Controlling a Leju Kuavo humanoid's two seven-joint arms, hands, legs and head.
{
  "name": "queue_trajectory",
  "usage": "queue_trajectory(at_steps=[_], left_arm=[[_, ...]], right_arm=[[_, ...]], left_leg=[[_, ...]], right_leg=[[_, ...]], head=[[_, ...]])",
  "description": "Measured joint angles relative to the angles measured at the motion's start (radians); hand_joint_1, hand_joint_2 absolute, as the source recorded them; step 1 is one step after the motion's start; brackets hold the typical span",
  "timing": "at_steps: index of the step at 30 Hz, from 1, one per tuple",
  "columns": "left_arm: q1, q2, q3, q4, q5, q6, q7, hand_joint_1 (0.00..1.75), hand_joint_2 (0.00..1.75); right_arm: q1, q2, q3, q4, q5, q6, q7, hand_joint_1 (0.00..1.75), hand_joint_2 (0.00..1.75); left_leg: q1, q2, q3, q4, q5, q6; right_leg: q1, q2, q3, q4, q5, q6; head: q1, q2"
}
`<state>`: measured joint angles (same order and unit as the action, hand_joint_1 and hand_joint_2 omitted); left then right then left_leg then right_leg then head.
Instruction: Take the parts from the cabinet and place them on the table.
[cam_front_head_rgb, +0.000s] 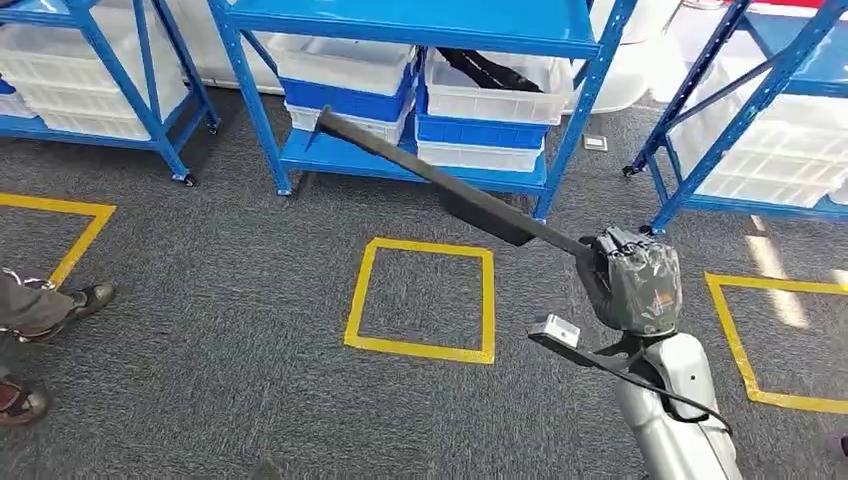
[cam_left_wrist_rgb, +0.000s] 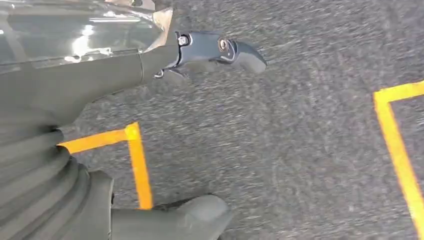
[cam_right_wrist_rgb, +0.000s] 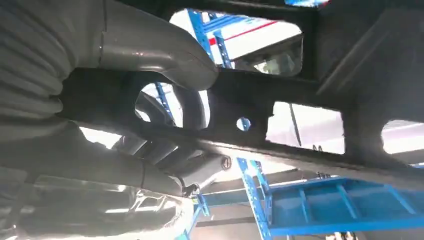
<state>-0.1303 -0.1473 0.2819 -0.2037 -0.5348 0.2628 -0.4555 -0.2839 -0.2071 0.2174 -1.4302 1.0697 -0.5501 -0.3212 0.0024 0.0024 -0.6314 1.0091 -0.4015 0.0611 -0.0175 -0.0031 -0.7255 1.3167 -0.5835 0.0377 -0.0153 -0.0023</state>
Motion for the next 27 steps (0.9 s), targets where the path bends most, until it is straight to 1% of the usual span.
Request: queue_trajectory(at_steps=[1, 2, 3, 4, 5, 6, 7, 8, 9, 10, 11, 12, 13, 14, 15, 16, 17, 18, 19, 20, 21, 22, 23, 24, 25, 26, 27], left_arm=[[0.0, -0.001, 0.0, 0.0, 0.0, -0.001, 0.0, 0.0, 1.75], [0.0, -0.001, 0.0, 0.0, 0.0, -0.001, 0.0, 0.0, 1.75], [0.0, -0.001, 0.0, 0.0, 0.0, -0.001, 0.0, 0.0, 1.75], [0.0, -0.001, 0.0, 0.0, 0.0, -0.001, 0.0, 0.0, 1.75], [-0.002, -0.001, 0.0, 0.0, 0.0, -0.001, 0.0, 0.0, 1.75], [-0.003, -0.002, 0.0, -0.001, 0.0, -0.001, 0.0, 0.0, 1.75], [-0.003, -0.003, 0.0, -0.001, -0.001, -0.002, 0.0, 0.0, 1.75], [-0.003, -0.003, 0.0, -0.001, -0.001, -0.002, 0.0, 0.0, 1.75], [-0.001, -0.003, 0.0, -0.001, -0.001, -0.002, 0.002, 0.0, 1.75], [0.005, -0.003, -0.001, 0.001, -0.001, -0.003, 0.003, 0.0, 1.75], [0.004, -0.002, -0.001, 0.0, -0.001, -0.004, 0.003, 0.0, 1.75], [0.007, -0.003, -0.001, 0.0, -0.001, -0.007, 0.005, 0.0, 1.75], [0.006, -0.003, -0.001, 0.0, -0.002, -0.007, 0.005, 0.0, 1.75], [0.005, -0.003, -0.001, 0.0, -0.002, -0.008, 0.005, 0.0, 1.75], [0.003, -0.002, -0.001, 0.0, -0.003, -0.008, 0.005, 0.0, 1.75], [0.002, -0.002, -0.001, 0.0, -0.003, -0.009, 0.005, 0.0, 1.75], [0.002, -0.002, -0.001, 0.0, -0.003, -0.009, 0.006, 0.0, 1.75], [0.002, -0.002, -0.001, 0.0, -0.004, -0.01, 0.007, 0.0, 1.75], [0.0, -0.002, -0.001, 0.0, -0.004, -0.011, 0.007, 0.0, 1.75], [-0.004, -0.003, -0.001, 0.0, -0.004, -0.012, 0.007, 0.0, 1.75], [-0.008, -0.004, -0.001, 0.0, -0.003, -0.013, 0.007, 0.0, 1.75], [-0.012, -0.005, -0.001, -0.002, -0.003, -0.013, 0.007, 0.0, 1.75], [-0.013, -0.006, -0.001, -0.002, -0.002, -0.013, 0.007, 0.0, 1.75], [-0.013, -0.006, -0.001, -0.002, -0.002, -0.013, 0.007, 0.0, 1.75], [-0.01, -0.008, -0.001, -0.001, -0.002, -0.013, 0.007, 0.0, 1.75], [-0.01, -0.01, -0.001, -0.001, 0.0, -0.013, 0.005, 0.0, 1.75], [-0.011, -0.01, 0.0, -0.002, 0.0, -0.013, 0.003, 0.0, 1.75]], right_arm=[[0.003, -0.002, -0.002, -0.001, 0.0, 0.0, 0.0, 1.69, 1.75], [0.006, -0.003, -0.004, -0.002, 0.0, 0.0, 0.0, 1.69, 1.75], [0.008, -0.004, -0.005, -0.004, 0.0, -0.001, 0.0, 1.69, 1.75], [0.007, -0.005, -0.007, -0.007, 0.0, -0.001, 0.0, 1.69, 1.75], [0.006, -0.005, -0.009, -0.011, 0.0, -0.001, 0.0, 1.69, 1.75], [0.006, -0.005, -0.011, -0.019, 0.002, -0.001, 0.0, 1.69, 1.75], [0.006, -0.005, -0.013, -0.023, 0.002, -0.003, 0.0, 1.69, 1.75], [0.006, -0.005, -0.014, -0.024, 0.002, -0.007, 0.0, 1.69, 1.75], [0.009, -0.006, -0.014, -0.024, 0.002, -0.008, 0.001, 1.69, 1.75], [0.015, -0.005, -0.015, -0.024, 0.002, -0.008, 0.004, 1.69, 1.75], [0.018, -0.005, -0.015, -0.024, 0.006, -0.008, 0.005, 1.69, 1.75], [0.019, -0.004, -0.016, -0.024, 0.008, -0.008, 0.006, 1.69, 1.75], [0.019, -0.004, -0.018, -0.026, 0.008, -0.008, 0.006, 1.69, 1.75], [0.019, -0.004, -0.018, -0.027, 0.009, -0.008, 0.006, 1.69, 1.75], [0.022, -0.004, -0.02, -0.029, 0.011, -0.008, 0.006, 1.69, 1.75], [0.027, -0.004, -0.021, -0.029, 0.011, -0.008, 0.006, 1.69, 1.75], [0.033, -0.003, -0.023, -0.031, 0.014, -0.008, 0.007, 1.69, 1.75], [0.036, -0.004, -0.024, -0.033, 0.017, -0.008, 0.008, 1.69, 1.75], [0.038, -0.003, -0.027, -0.036, 0.018, -0.007, 0.008, 1.69, 1.75], [0.037, -0.003, -0.029, -0.04, 0.021, -0.006, 0.008, 1.69, 1.75], [0.037, -0.003, -0.034, -0.048, 0.025, -0.004, 0.008, 1.69, 1.75], [0.034, -0.003, -0.036, -0.048, 0.027, -0.002, 0.007, 1.69, 1.75], [0.029, -0.002, -0.038, -0.05, 0.027, -0.001, 0.008, 1.69, 1.75], [0.029, -0.001, -0.038, -0.05, 0.027, 0.001, 0.008, 1.69, 1.75], [0.031, -0.001, -0.039, -0.05, 0.027, 0.006, 0.008, 1.69, 1.75], [0.03, -0.001, -0.04, -0.049, 0.027, 0.011, 0.008, 1.69, 1.75], [0.029, 0.0, -0.042, -0.049, 0.026, 0.015, 0.007, 1.69, 1.75]], left_leg=[[-0.002, 0.001, -0.022, 0.001, 0.017, -0.001], [-0.003, 0.002, -0.044, 0.001, 0.034, -0.003], [-0.003, 0.002, -0.064, 0.001, 0.05, -0.005], [-0.003, 0.002, -0.081, 0.001, 0.067, -0.009], [-0.003, 0.002, -0.091, 0.003, 0.081, -0.013], [-0.007, 0.002, -0.099, 0.002, 0.095, -0.02], [-0.006, 0.004, -0.099, -0.011, 0.112, -0.026], [-0.005, 0.004, -0.099, -0.017, 0.13, -0.03], [-0.006, 0.003, -0.099, -0.028, 0.146, -0.035], [-0.003, 0.001, -0.107, -0.033, 0.152, -0.039], [-0.001, -0.003, -0.114, -0.019, 0.105, -0.046], [0.002, -0.003, -0.126, 0.045, 0.0, -0.054], [0.003, -0.004, -0.137, 0.115, -0.065, -0.06], [0.005, -0.005, -0.147, 0.182, -0.11, -0.066], [0.01, -0.004, -0.155, 0.283, -0.141, -0.074], [0.014, -0.004, -0.148, 0.326, -0.127, -0.077], [0.019, -0.004, -0.124, 0.331, -0.088, -0.081], [0.024, -0.004, -0.081, 0.297, -0.049, -0.085], [0.029, -0.004, -0.022, 0.233, -0.033, -0.089], [0.034, -0.005, 0.049, 0.148, -0.057, -0.093], [0.025, -0.009, 0.115, 0.048, -0.116, -0.094], [0.024, -0.012, 0.121, 0.025, -0.132, -0.079], [0.019, -0.012, 0.113, 0.023, -0.131, -0.069], [0.013, -0.012, 0.105, 0.024, -0.124, -0.058], [0.01, -0.01, 0.091, 0.015, -0.11, -0.039], [0.014, -0.002, 0.083, 0.012, -0.097, -0.025], [0.012, -0.005, 0.07, 0.011, -0.086, -0.011]], right_leg=[[0.0, 0.0, 0.014, 0.026, 0.023, 0.012], [0.001, 0.0, 0.046, 0.011, 0.062, 0.024], [0.003, 0.0, 0.093, -0.035, 0.093, 0.029], [0.005, 0.0, 0.163, -0.116, 0.099, 0.023], [0.007, 0.0, 0.243, -0.221, 0.059, 0.005], [0.022, 0.0, 0.317, -0.349, 0.007, -0.01], [0.023, 0.002, 0.295, -0.349, 0.003, -0.016], [0.024, 0.003, 0.287, -0.35, 0.015, -0.02], [0.024, 0.003, 0.281, -0.349, 0.026, -0.027], [-0.003, -0.001, 0.271, -0.352, 0.044, -0.036], [0.001, -0.005, 0.261, -0.351, 0.055, -0.038], [0.001, -0.006, 0.243, -0.35, 0.075, -0.055], [0.001, -0.006, 0.235, -0.35, 0.088, -0.056], [0.001, -0.007, 0.222, -0.349, 0.101, -0.056], [0.001, -0.007, 0.199, -0.347, 0.119, -0.054], [0.001, -0.008, 0.181, -0.343, 0.131, -0.051], [-0.002, -0.008, 0.16, -0.336, 0.142, -0.046], [-0.005, -0.008, 0.14, -0.327, 0.149, -0.039], [-0.008, -0.008, 0.122, -0.317, 0.155, -0.035], [-0.007, -0.008, 0.111, -0.303, 0.161, -0.026], [-0.004, -0.007, 0.096, -0.293, 0.164, -0.02], [-0.002, -0.008, 0.095, -0.291, 0.17, -0.013], [0.0, -0.01, 0.09, -0.291, 0.183, -0.001], [0.0, -0.009, 0.087, -0.299, 0.196, 0.008], [0.004, -0.009, 0.079, -0.304, 0.206, 0.019], [-0.008, -0.007, 0.066, -0.288, 0.189, 0.015], [-0.006, -0.005, 0.041, -0.25, 0.139, 0.004]], head=[[-0.001, 0.0], [0.0, 0.0], [-0.001, 0.0], [-0.001, 0.0], [-0.001, 0.0], [0.0, 0.0], [-0.008, 0.0], [-0.002, 0.0], [-0.004, 0.0], [-0.005, 0.0], [-0.005, 0.0], [-0.007, 0.0], [-0.013, 0.0], [-0.011, 0.0], [-0.012, 0.0], [-0.011, 0.0], [-0.012, 0.0], [-0.012, 0.0], [-0.011, 0.0], [-0.013, 0.0], [-0.016, 0.0], [-0.013, 0.0], [-0.013, 0.0], [-0.013, 0.0], [-0.014, 0.0], [-0.015, 0.0], [-0.011, 0.0]])
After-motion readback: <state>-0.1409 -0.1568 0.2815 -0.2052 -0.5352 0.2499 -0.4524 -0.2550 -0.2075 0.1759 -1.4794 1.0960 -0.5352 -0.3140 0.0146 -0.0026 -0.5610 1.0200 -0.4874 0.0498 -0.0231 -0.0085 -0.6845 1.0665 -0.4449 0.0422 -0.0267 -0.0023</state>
